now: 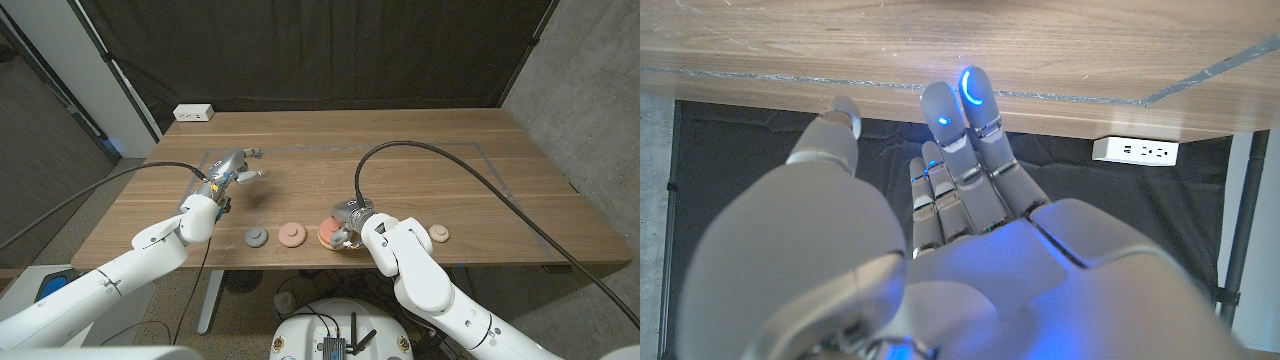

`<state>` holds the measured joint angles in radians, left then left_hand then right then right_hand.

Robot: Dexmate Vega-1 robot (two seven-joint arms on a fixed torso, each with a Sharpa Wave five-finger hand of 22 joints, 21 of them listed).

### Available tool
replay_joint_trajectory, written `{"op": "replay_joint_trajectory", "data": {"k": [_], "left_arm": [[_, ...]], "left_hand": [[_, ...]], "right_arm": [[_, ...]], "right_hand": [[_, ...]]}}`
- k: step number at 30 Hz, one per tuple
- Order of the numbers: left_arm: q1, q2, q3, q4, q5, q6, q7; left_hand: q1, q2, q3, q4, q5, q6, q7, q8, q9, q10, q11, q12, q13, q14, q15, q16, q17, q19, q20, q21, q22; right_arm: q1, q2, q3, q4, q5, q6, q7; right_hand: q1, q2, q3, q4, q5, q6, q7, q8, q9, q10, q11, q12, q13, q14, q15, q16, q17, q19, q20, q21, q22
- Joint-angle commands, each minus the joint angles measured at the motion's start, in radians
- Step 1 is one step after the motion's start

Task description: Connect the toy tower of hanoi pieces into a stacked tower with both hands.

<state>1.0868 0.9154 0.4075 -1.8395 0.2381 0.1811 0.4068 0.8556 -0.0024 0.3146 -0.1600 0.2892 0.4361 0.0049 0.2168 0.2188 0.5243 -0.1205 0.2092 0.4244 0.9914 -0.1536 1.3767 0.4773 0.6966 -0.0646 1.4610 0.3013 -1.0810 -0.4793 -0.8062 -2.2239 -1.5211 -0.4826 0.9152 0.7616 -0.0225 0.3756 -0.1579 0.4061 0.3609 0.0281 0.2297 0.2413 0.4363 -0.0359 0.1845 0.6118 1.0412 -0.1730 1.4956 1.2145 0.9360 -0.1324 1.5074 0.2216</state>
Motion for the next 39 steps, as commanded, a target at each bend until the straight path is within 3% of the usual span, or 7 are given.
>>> {"op": "replay_joint_trajectory", "data": {"k": [1,9,16,26,39], "left_arm": [[-0.004,-0.002,0.004,0.002,0.003,-0.007,-0.001],[0.006,0.001,-0.003,-0.003,-0.001,-0.004,0.004],[0.012,0.005,-0.008,-0.008,-0.001,0.000,0.004],[0.007,0.004,-0.006,-0.006,0.000,-0.002,0.002],[-0.009,-0.008,0.001,0.008,0.001,-0.013,0.001]], "left_hand": [[-0.005,0.002,0.008,-0.002,0.004,0.010,0.003,-0.001,0.001,0.012,-0.002,0.002,0.005,0.005,-0.066,0.003,0.001,-0.003,-0.142,0.008,-0.001],[-0.005,0.003,0.009,-0.002,0.004,0.012,0.005,0.000,0.002,0.016,-0.002,0.003,0.006,0.006,-0.066,0.005,0.002,-0.005,-0.142,0.012,-0.002],[-0.005,0.003,0.010,-0.002,0.004,0.011,0.004,-0.001,0.002,0.014,-0.004,0.002,0.007,0.007,-0.066,0.006,0.002,-0.006,-0.142,0.015,-0.005],[-0.005,0.003,0.011,-0.002,0.005,0.012,0.005,-0.001,0.002,0.015,-0.003,0.003,0.008,0.006,-0.066,0.005,0.001,-0.007,-0.142,0.019,-0.007],[-0.006,0.002,0.012,-0.002,0.005,0.015,0.003,0.000,0.002,0.016,-0.005,0.002,0.009,0.006,-0.066,0.007,0.001,-0.009,-0.142,0.027,-0.011]], "right_arm": [[0.004,0.009,0.001,0.003,-0.053,0.009,0.052],[0.018,0.017,-0.001,0.011,-0.079,0.035,0.104],[0.015,0.019,0.003,0.011,-0.082,0.047,0.101],[-0.003,0.020,0.019,-0.017,-0.093,0.048,0.100],[-0.032,0.021,0.043,-0.055,-0.111,0.057,0.115]], "right_hand": [[-0.011,-0.024,0.008,0.012,-0.015,-0.017,-0.012,-0.016,0.000,-0.015,-0.002,-0.004,-0.004,-0.029,-0.043,-0.021,-0.007,-0.015,-0.084,-0.010,-0.005],[-0.022,-0.036,0.008,0.010,-0.035,-0.062,0.002,-0.029,-0.002,-0.074,0.017,-0.009,-0.014,-0.058,-0.044,-0.049,-0.015,-0.033,-0.084,-0.019,-0.010],[-0.023,-0.049,0.010,0.005,-0.054,-0.114,0.009,-0.040,-0.004,-0.122,0.038,-0.010,-0.027,-0.079,-0.044,-0.071,-0.020,-0.046,-0.083,-0.024,-0.011],[-0.026,-0.057,0.010,0.004,-0.075,-0.147,0.019,-0.040,-0.007,-0.140,0.052,-0.003,-0.041,-0.097,-0.044,-0.095,-0.029,-0.059,-0.083,-0.029,-0.013],[-0.026,-0.057,0.012,0.004,-0.094,-0.137,0.018,-0.027,-0.010,-0.146,0.057,0.003,-0.054,-0.105,-0.045,-0.113,-0.034,-0.067,-0.082,-0.032,-0.016]]}}
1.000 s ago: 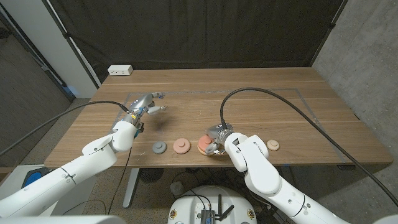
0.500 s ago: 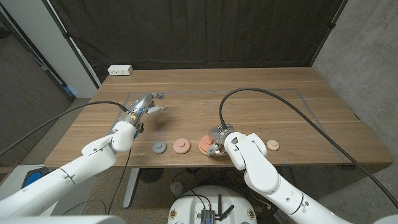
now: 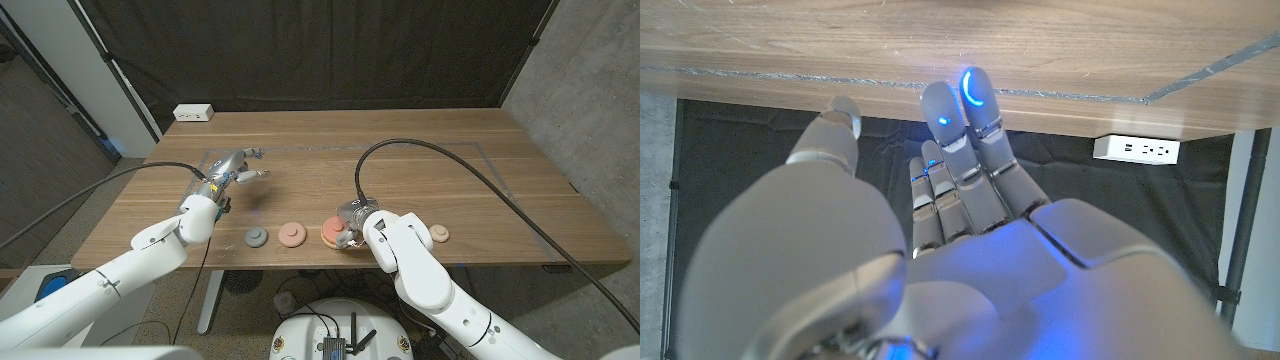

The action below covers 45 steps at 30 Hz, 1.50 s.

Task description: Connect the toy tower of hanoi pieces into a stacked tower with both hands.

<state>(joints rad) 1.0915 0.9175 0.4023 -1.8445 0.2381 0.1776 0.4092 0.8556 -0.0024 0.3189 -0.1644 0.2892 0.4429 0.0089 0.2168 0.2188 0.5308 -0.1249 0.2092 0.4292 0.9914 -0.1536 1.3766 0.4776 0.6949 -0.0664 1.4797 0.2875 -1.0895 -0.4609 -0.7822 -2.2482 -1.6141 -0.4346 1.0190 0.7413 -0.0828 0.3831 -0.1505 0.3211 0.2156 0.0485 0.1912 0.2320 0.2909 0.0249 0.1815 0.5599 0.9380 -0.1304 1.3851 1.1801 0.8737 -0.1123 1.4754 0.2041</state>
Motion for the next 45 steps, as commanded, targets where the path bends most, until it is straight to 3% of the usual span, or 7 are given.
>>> {"op": "replay_joint_trajectory", "data": {"k": [1,8,13,23,29,38,45], "left_arm": [[-0.014,-0.011,0.007,0.014,0.001,-0.011,-0.001],[-0.018,-0.017,0.010,0.018,-0.002,-0.016,-0.001],[-0.015,-0.018,0.012,0.011,-0.001,-0.011,-0.001],[0.010,-0.013,0.001,-0.029,0.000,0.034,0.005],[0.038,-0.030,-0.022,-0.061,-0.019,0.065,0.034],[0.025,-0.050,-0.009,-0.089,-0.003,0.116,0.043],[0.016,-0.037,-0.004,-0.121,0.000,0.139,0.018]], "left_hand": [[-0.007,0.002,0.008,0.003,0.005,0.008,0.000,-0.001,0.002,0.011,0.001,0.002,0.004,0.006,-0.066,0.007,0.001,-0.007,-0.140,0.009,0.002],[-0.007,0.002,0.009,0.002,0.005,0.007,0.000,-0.001,0.002,0.008,0.001,0.001,0.004,0.006,-0.066,0.007,0.000,-0.009,-0.140,0.011,0.000],[-0.007,0.002,0.010,0.002,0.005,0.007,0.000,-0.001,0.002,0.009,0.002,0.001,0.004,0.006,-0.066,0.007,0.000,-0.009,-0.140,0.012,-0.003],[-0.007,0.000,0.011,0.002,0.005,0.005,-0.001,-0.002,0.002,0.008,0.000,0.000,0.005,0.006,-0.066,0.008,0.000,-0.010,-0.140,0.018,-0.006],[-0.007,-0.001,0.011,0.001,0.005,0.002,-0.002,-0.004,0.002,0.006,0.000,-0.001,0.004,0.005,-0.066,0.009,0.000,-0.010,-0.140,0.020,-0.008],[-0.010,-0.005,0.010,0.002,0.005,0.005,-0.002,-0.002,0.002,0.009,-0.001,0.000,0.005,0.002,-0.066,0.008,-0.001,-0.015,-0.140,0.025,-0.009],[-0.011,-0.007,0.010,0.002,0.005,0.007,-0.002,-0.002,0.002,0.009,-0.002,0.000,0.005,0.002,-0.066,0.008,-0.002,-0.015,-0.140,0.027,-0.010]], "right_arm": [[-0.028,0.003,0.022,-0.034,-0.018,0.007,0.007],[-0.060,0.006,0.050,-0.053,-0.013,-0.012,-0.029],[-0.082,0.006,0.066,-0.061,-0.008,-0.023,-0.063],[-0.145,-0.026,0.117,-0.090,0.057,-0.050,-0.209],[-0.188,-0.054,0.141,-0.122,0.025,-0.069,-0.251],[-0.244,-0.107,0.209,-0.156,0.058,-0.070,-0.307],[-0.273,-0.104,0.239,-0.161,0.065,-0.096,-0.344]], "right_hand": [[-0.005,0.003,0.005,-0.003,-0.010,0.011,-0.003,0.013,-0.001,0.001,-0.005,0.007,-0.003,-0.002,-0.087,-0.003,0.001,-0.005,-0.102,-0.001,0.001],[0.016,0.019,0.017,-0.008,-0.023,0.078,-0.013,0.039,-0.002,0.052,-0.026,0.026,-0.017,0.031,-0.088,0.010,0.019,0.010,-0.104,0.009,0.005],[0.025,0.024,0.023,-0.009,-0.028,0.095,-0.029,0.045,-0.002,0.069,-0.040,0.030,-0.023,0.043,-0.088,0.015,0.024,0.018,-0.104,0.013,0.005],[0.051,0.042,0.042,-0.013,-0.027,0.128,-0.054,0.058,0.005,0.111,-0.069,0.042,-0.025,0.064,-0.088,0.023,0.031,0.031,-0.105,0.019,0.005],[0.063,0.049,0.049,-0.015,-0.025,0.142,-0.054,0.064,0.009,0.125,-0.075,0.046,-0.022,0.080,-0.088,0.033,0.038,0.041,-0.105,0.027,0.010],[0.080,0.051,0.059,-0.019,-0.022,0.151,-0.057,0.066,0.011,0.129,-0.079,0.047,-0.019,0.093,-0.088,0.046,0.043,0.046,-0.105,0.031,0.011],[0.086,0.050,0.062,-0.020,-0.020,0.157,-0.063,0.068,0.011,0.130,-0.080,0.046,-0.018,0.095,-0.088,0.048,0.043,0.045,-0.105,0.031,0.010]]}}
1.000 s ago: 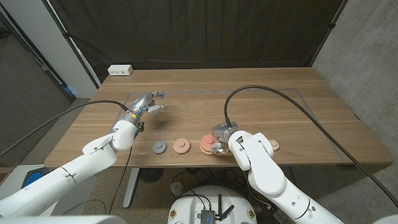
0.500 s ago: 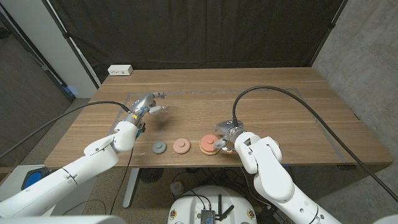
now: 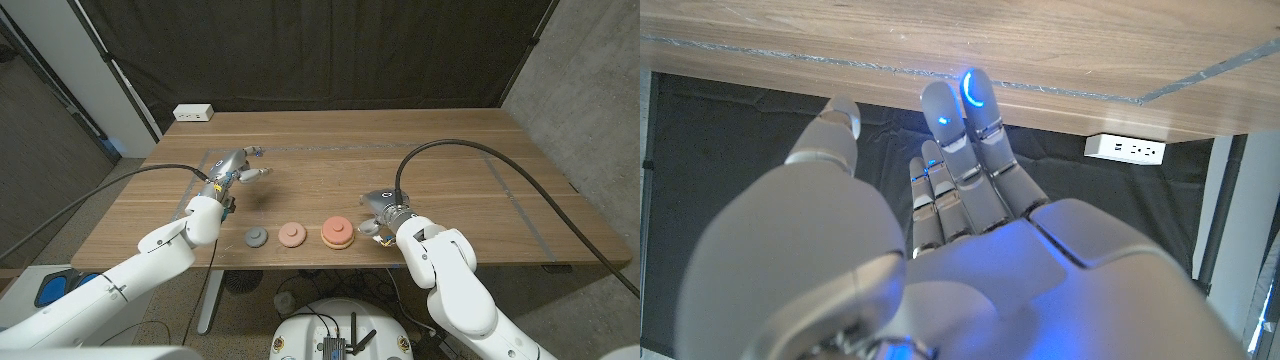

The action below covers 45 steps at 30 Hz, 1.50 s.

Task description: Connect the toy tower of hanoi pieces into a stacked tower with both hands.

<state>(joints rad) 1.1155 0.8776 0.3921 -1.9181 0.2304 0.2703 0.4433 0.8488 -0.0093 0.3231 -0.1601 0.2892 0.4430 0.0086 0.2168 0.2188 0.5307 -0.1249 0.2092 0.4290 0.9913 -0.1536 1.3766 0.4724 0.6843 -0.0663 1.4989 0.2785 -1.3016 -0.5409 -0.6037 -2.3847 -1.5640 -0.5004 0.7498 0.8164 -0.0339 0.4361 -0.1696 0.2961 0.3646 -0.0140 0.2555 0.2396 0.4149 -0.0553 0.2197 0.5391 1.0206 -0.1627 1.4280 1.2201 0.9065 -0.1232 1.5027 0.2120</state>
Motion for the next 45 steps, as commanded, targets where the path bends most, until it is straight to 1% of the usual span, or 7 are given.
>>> {"op": "replay_joint_trajectory", "data": {"k": [1,10,11,13,27,37,45], "left_arm": [[-0.003,0.008,0.002,-0.055,0.006,0.051,-0.020],[0.044,0.047,-0.043,-0.083,-0.029,0.049,-0.031],[0.045,0.050,-0.043,-0.084,-0.026,0.050,-0.031],[0.045,0.051,-0.043,-0.086,-0.028,0.052,-0.035],[0.052,0.065,-0.040,-0.102,-0.022,0.065,-0.044],[0.055,0.073,-0.042,-0.116,-0.023,0.074,-0.055],[0.066,0.101,-0.042,-0.157,-0.008,0.112,-0.078]], "left_hand": [[-0.004,0.000,0.005,-0.002,0.005,0.006,-0.002,-0.002,0.002,0.008,-0.002,-0.001,0.005,0.001,-0.066,0.008,0.003,-0.005,-0.140,0.008,-0.002],[-0.005,-0.002,0.006,-0.002,0.005,0.000,-0.002,-0.004,0.002,0.002,0.000,-0.003,0.005,-0.001,-0.066,0.008,0.003,-0.009,-0.140,0.008,-0.008],[-0.005,-0.002,0.006,-0.002,0.005,0.000,-0.003,-0.005,0.002,0.003,0.001,-0.003,0.005,-0.001,-0.066,0.007,0.002,-0.009,-0.140,0.008,-0.009],[-0.006,-0.002,0.006,-0.002,0.005,-0.001,-0.003,-0.005,0.002,0.003,-0.001,-0.003,0.005,-0.001,-0.066,0.007,0.002,-0.009,-0.140,0.009,-0.010],[-0.006,-0.003,0.007,-0.002,0.006,-0.001,-0.002,-0.005,0.002,0.002,-0.001,-0.004,0.003,-0.002,-0.066,0.008,0.002,-0.011,-0.140,0.014,-0.012],[-0.006,-0.003,0.008,-0.002,0.007,-0.001,-0.003,-0.005,0.002,0.004,0.000,-0.003,0.004,-0.003,-0.066,0.008,0.002,-0.012,-0.140,0.015,-0.016],[-0.006,-0.003,0.009,-0.002,0.007,-0.001,-0.001,-0.005,0.002,0.002,0.000,-0.003,0.004,-0.004,-0.066,0.008,0.001,-0.013,-0.140,0.018,-0.018]], "right_arm": [[-0.064,-0.021,0.063,-0.024,0.014,-0.035,-0.080],[-0.104,-0.038,0.093,-0.007,0.092,-0.050,-0.229],[-0.108,-0.039,0.095,-0.006,0.096,-0.056,-0.238],[-0.115,-0.040,0.099,-0.005,0.104,-0.068,-0.245],[-0.184,-0.086,0.126,-0.014,0.159,-0.125,-0.351],[-0.240,-0.125,0.161,-0.030,0.212,-0.157,-0.432],[-0.255,-0.139,0.154,-0.023,0.230,-0.177,-0.485]], "right_hand": [[0.012,0.001,0.010,-0.002,0.005,0.011,-0.002,0.005,0.004,0.008,-0.003,0.009,0.003,0.013,-0.056,0.007,0.003,0.012,-0.094,0.004,0.002],[0.025,-0.004,0.016,-0.003,0.006,0.031,-0.019,0.013,0.008,0.012,-0.020,0.009,0.007,0.011,-0.056,0.006,-0.003,0.011,-0.094,0.004,0.000],[0.027,-0.005,0.017,-0.003,0.006,0.031,-0.023,0.013,0.009,0.016,-0.029,0.010,0.008,0.011,-0.056,0.005,-0.004,0.011,-0.094,0.004,0.000],[0.029,-0.005,0.018,-0.002,0.006,0.033,-0.028,0.014,0.010,0.018,-0.032,0.011,0.008,0.014,-0.056,0.008,-0.002,0.013,-0.094,0.005,0.001],[0.036,-0.007,0.024,-0.001,0.008,0.031,-0.031,0.013,0.014,0.017,-0.033,0.009,0.012,0.022,-0.055,0.017,0.004,0.014,-0.094,0.008,0.001],[0.048,-0.007,0.031,-0.001,0.009,0.036,-0.034,0.015,0.017,0.014,-0.031,0.007,0.016,0.003,-0.056,0.000,-0.011,0.007,-0.094,0.003,-0.005],[0.055,-0.003,0.036,0.001,0.010,0.048,-0.032,0.020,0.020,0.029,-0.035,0.011,0.020,0.001,-0.056,-0.004,-0.013,0.005,-0.094,0.002,-0.009]]}}
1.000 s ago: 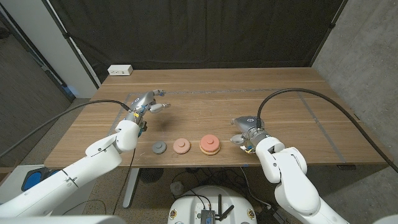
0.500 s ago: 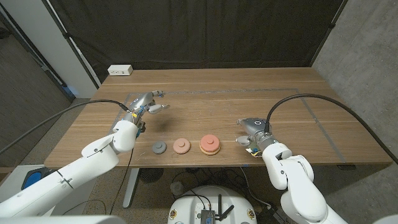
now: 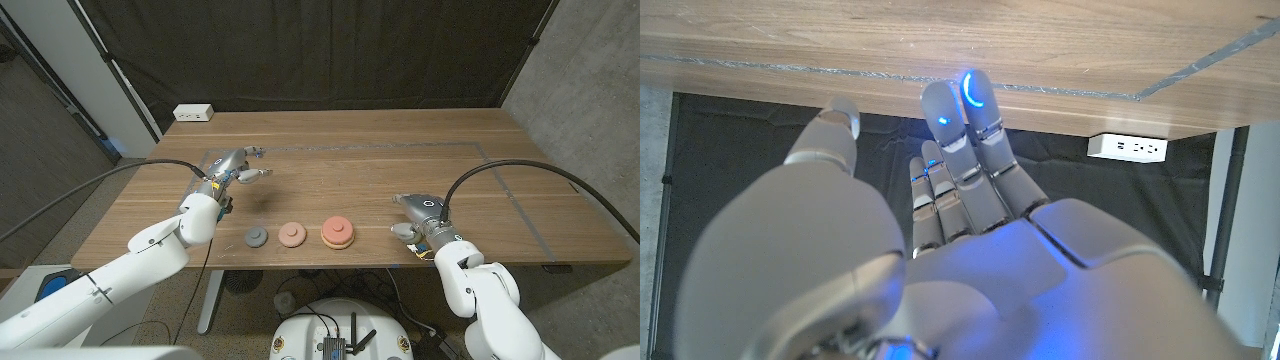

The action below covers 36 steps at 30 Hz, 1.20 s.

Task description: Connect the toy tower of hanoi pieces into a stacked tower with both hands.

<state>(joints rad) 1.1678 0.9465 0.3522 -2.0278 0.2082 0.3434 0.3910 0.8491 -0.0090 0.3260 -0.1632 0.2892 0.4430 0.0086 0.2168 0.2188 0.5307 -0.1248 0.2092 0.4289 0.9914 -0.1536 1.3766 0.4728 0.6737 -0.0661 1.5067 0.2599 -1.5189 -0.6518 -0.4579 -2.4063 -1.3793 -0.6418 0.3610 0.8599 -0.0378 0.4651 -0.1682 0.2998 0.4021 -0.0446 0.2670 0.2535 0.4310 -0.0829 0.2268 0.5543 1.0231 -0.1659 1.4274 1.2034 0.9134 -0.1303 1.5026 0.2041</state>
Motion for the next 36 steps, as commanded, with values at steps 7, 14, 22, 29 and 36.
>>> {"op": "replay_joint_trajectory", "data": {"k": [7,14,22,29,36], "left_arm": [[0.007,0.084,0.004,-0.098,0.044,0.099,-0.084],[-0.030,0.126,0.028,-0.116,0.070,0.128,-0.157],[-0.086,0.165,0.062,-0.109,0.106,0.109,-0.236],[-0.132,0.186,0.088,-0.101,0.126,0.082,-0.314],[-0.164,0.200,0.103,-0.089,0.135,0.053,-0.381]], "left_hand": [[-0.003,-0.007,0.007,-0.002,0.008,-0.011,0.005,-0.009,0.001,0.002,-0.001,-0.003,0.003,-0.004,-0.066,0.011,0.002,-0.007,-0.141,0.014,0.001],[0.000,-0.009,0.009,-0.002,0.009,-0.010,0.009,-0.008,0.000,-0.016,0.012,-0.011,-0.002,-0.011,-0.066,0.009,0.000,-0.016,-0.140,0.014,-0.005],[0.001,-0.009,0.010,-0.001,0.009,-0.017,0.008,-0.010,0.000,-0.023,0.011,-0.014,-0.006,-0.018,-0.066,0.004,-0.005,-0.021,-0.139,0.016,-0.006],[0.003,-0.010,0.010,-0.001,0.010,-0.023,0.006,-0.012,-0.001,-0.027,0.009,-0.014,-0.010,-0.020,-0.066,0.005,-0.004,-0.024,-0.139,0.017,-0.011],[0.006,-0.014,0.011,-0.003,0.010,-0.031,0.005,-0.015,-0.002,-0.037,0.003,-0.017,-0.014,-0.024,-0.066,0.005,-0.005,-0.028,-0.139,0.018,-0.014]], "right_arm": [[-0.040,-0.034,-0.005,0.002,0.063,-0.048,-0.133],[-0.038,-0.038,-0.020,0.005,0.082,-0.060,-0.167],[-0.020,-0.041,-0.042,0.012,0.080,-0.079,-0.173],[-0.005,-0.039,-0.058,0.017,0.078,-0.095,-0.171],[0.010,-0.044,-0.069,0.022,0.079,-0.101,-0.168]], "right_hand": [[0.014,0.003,0.009,0.001,0.007,0.011,-0.002,0.008,0.006,0.015,-0.009,0.004,0.007,0.001,-0.052,-0.002,0.006,0.000,-0.087,0.004,0.000],[0.015,0.004,0.011,0.003,0.007,0.014,-0.003,0.010,0.008,0.023,-0.010,0.006,0.010,0.006,-0.052,0.001,0.011,0.001,-0.086,0.006,0.001],[0.013,0.007,0.013,0.005,0.008,0.016,-0.002,0.010,0.008,0.028,-0.011,0.006,0.014,0.005,-0.052,-0.002,0.010,0.000,-0.086,0.007,-0.001],[0.012,0.007,0.014,0.006,0.008,0.016,-0.001,0.009,0.009,0.032,-0.011,0.007,0.016,0.007,-0.052,-0.001,0.011,0.001,-0.086,0.007,-0.001],[0.011,0.008,0.015,0.007,0.009,0.016,-0.001,0.009,0.009,0.038,-0.010,0.008,0.018,0.008,-0.052,-0.002,0.011,0.001,-0.086,0.008,-0.002]]}}
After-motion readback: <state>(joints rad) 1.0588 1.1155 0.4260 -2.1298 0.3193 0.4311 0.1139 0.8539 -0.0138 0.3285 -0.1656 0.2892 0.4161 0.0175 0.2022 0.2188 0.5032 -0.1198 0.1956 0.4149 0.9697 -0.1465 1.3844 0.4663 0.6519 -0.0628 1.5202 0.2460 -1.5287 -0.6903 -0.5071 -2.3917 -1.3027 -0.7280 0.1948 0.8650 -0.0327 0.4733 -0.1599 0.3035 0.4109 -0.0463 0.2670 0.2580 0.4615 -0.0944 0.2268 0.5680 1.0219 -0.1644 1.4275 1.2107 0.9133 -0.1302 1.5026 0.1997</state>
